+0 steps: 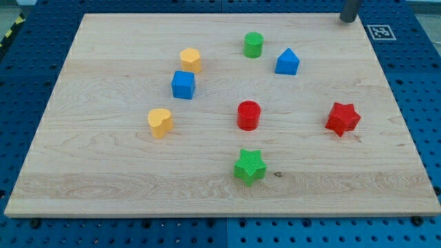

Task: Slightly push the blue triangle to the top left of the red star

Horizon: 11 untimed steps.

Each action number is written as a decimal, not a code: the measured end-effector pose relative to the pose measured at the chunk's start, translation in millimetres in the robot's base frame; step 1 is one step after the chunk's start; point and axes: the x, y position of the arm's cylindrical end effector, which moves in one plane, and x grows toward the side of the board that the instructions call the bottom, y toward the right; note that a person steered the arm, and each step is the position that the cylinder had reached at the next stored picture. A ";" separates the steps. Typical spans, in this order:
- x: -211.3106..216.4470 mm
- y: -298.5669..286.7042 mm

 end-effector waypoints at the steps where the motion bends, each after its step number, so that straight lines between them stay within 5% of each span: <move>1: 0.0 0.0; 3: 11.1 -1.8; 6: 94.7 -47.3; 7: 109.0 -136.0; 11: 98.1 -137.6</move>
